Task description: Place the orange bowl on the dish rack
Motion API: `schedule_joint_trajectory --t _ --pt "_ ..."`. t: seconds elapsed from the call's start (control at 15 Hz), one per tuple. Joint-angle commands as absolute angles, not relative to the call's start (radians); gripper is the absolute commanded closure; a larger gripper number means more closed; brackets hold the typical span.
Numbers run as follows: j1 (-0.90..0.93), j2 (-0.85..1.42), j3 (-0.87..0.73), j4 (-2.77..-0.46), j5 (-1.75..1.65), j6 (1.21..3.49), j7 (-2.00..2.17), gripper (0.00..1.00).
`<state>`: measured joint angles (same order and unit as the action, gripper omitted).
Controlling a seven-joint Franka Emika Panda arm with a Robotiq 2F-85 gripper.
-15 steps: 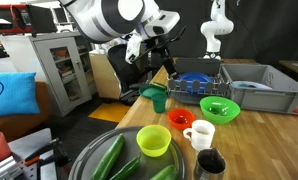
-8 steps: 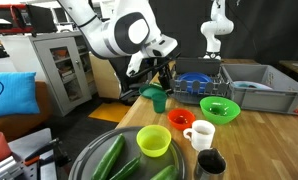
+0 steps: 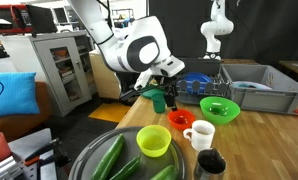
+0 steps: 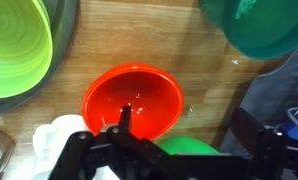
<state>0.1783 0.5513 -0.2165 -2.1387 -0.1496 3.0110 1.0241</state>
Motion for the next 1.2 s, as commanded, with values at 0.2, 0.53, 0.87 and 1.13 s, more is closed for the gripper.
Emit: schedule_joint_trajectory --t 0.2,0.53,0.87,1.13 --pt "0.246 0.682 -0.285 -2.024 -0.026 2.977 0.991 0.00" --pt "0.239 0.716 -0.273 -1.989 0.028 2.970 0.968 0.22" --pt "0.235 0.726 -0.271 -1.984 0.055 2.966 0.961 0.56" --pt "0.224 0.720 -0.254 -1.988 0.065 2.954 0.947 0.84"
